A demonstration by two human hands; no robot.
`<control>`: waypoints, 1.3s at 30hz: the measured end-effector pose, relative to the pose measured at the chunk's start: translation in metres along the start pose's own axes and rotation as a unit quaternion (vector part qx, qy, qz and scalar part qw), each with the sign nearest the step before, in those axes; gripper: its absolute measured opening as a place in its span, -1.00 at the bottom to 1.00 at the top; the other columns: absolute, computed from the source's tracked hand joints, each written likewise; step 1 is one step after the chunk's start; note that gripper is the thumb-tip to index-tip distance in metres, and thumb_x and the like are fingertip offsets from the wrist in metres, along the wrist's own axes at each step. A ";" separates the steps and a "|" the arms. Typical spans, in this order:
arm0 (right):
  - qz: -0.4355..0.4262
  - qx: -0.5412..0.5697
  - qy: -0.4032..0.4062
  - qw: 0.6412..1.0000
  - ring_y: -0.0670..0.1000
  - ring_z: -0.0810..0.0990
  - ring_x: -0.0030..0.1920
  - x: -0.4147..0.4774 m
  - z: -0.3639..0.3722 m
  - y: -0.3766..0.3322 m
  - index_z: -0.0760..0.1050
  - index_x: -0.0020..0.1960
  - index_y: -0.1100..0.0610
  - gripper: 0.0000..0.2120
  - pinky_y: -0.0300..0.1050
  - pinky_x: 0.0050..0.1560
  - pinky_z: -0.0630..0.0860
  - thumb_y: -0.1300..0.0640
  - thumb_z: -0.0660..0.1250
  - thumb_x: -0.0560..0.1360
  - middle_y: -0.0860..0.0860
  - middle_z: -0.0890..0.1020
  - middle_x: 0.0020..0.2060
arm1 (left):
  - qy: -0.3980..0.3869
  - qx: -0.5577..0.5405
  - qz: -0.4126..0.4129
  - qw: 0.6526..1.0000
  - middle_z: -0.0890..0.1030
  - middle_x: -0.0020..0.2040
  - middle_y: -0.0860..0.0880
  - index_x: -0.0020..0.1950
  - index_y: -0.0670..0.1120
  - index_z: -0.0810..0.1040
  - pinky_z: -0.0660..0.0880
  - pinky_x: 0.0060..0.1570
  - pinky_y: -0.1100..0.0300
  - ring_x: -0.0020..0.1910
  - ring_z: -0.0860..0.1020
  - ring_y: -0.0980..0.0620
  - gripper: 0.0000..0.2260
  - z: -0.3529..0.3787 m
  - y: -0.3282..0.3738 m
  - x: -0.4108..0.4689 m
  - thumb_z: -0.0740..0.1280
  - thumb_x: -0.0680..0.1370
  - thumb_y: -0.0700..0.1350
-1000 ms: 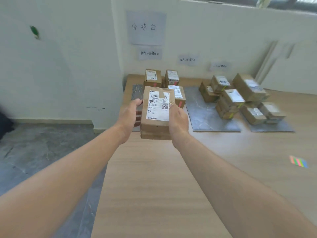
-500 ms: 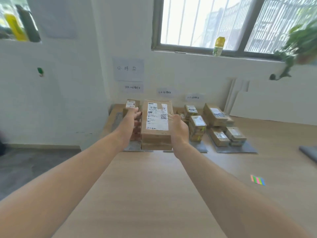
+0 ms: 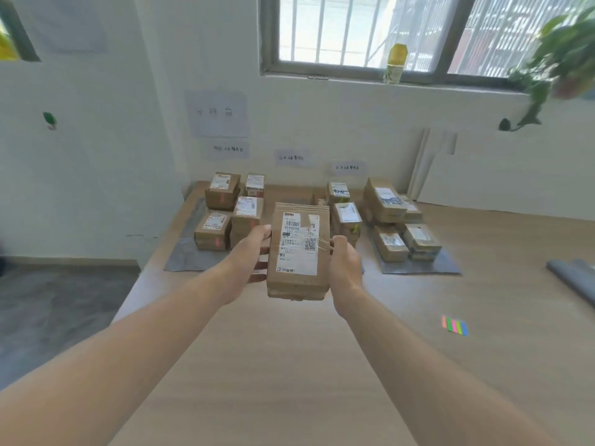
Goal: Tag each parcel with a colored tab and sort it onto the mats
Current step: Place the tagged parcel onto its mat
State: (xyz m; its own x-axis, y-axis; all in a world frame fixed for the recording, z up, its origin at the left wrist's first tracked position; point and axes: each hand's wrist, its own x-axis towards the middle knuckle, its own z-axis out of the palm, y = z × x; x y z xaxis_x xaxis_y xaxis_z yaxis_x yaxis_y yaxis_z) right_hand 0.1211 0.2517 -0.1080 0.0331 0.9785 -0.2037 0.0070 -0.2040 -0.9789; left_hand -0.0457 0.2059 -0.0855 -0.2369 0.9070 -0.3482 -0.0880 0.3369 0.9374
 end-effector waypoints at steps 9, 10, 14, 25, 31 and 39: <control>0.085 -0.020 0.061 0.994 0.10 0.58 -0.12 0.051 -0.054 0.051 0.53 -0.13 0.09 -0.63 -0.01 -0.14 0.46 -0.12 0.06 0.51 0.02 0.66 -0.15 | -0.049 0.024 -0.070 0.996 0.65 0.13 -0.04 0.04 0.13 0.57 0.54 0.23 -0.09 0.13 0.63 -0.16 -0.76 0.061 -0.035 0.052 0.15 0.63 0.17; 0.094 -0.011 0.065 0.993 0.12 0.63 -0.05 0.056 -0.061 0.057 0.58 -0.07 0.08 -0.57 0.03 -0.05 0.54 -0.16 0.05 0.48 0.02 0.70 -0.09 | -0.053 0.024 -0.079 0.995 0.65 0.15 -0.05 0.02 0.13 0.58 0.54 0.24 -0.11 0.16 0.63 -0.18 -0.76 0.068 -0.039 0.056 0.16 0.62 0.17; 0.114 0.007 0.059 0.992 0.09 0.68 0.05 0.081 -0.090 0.076 0.66 0.01 0.04 -0.51 0.14 0.14 0.59 -0.18 0.05 0.43 -0.03 0.74 -0.06 | -0.050 0.028 -0.097 0.994 0.64 0.18 -0.08 0.03 0.10 0.59 0.56 0.21 -0.09 0.13 0.64 -0.19 -0.72 0.100 -0.052 0.074 0.13 0.64 0.17; 0.189 -0.007 -0.026 0.982 0.10 0.66 -0.01 0.133 -0.170 0.147 0.61 -0.02 0.10 -0.63 0.05 0.07 0.55 -0.02 0.07 0.62 0.10 0.73 0.05 | 0.026 -0.009 -0.184 0.983 0.59 0.19 -0.19 0.31 -0.02 0.54 0.56 0.20 -0.13 0.02 0.62 -0.18 -0.57 0.175 -0.125 0.099 0.14 0.62 0.21; 0.236 -0.069 -0.054 0.968 0.06 0.60 -0.05 0.136 -0.178 0.185 0.61 0.00 0.05 -0.52 -0.01 -0.07 0.48 -0.17 0.03 0.40 0.03 0.71 0.03 | 0.010 0.003 -0.226 0.974 0.63 0.00 -0.09 0.25 -0.03 0.56 0.55 0.21 -0.05 -0.01 0.63 -0.10 -0.63 0.189 -0.162 0.098 0.15 0.64 0.17; 0.280 -0.136 -0.072 0.948 0.00 0.45 -0.06 0.132 -0.173 0.212 0.56 0.04 -0.06 -0.68 -0.11 -0.18 0.35 -0.08 0.04 0.55 -0.03 0.61 0.10 | -0.006 0.027 -0.261 0.965 0.62 -0.05 -0.05 0.16 0.00 0.56 0.53 0.22 -0.04 -0.01 0.61 -0.08 -0.68 0.185 -0.201 0.108 0.14 0.66 0.16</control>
State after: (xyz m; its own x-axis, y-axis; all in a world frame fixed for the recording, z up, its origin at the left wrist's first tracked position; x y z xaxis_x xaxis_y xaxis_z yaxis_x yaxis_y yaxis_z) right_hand 0.2997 0.3325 -0.3405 -0.0296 0.7048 -0.7088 0.2876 -0.6731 -0.6814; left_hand 0.1255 0.2830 -0.3113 -0.1631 0.6123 -0.7736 -0.1417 0.7615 0.6325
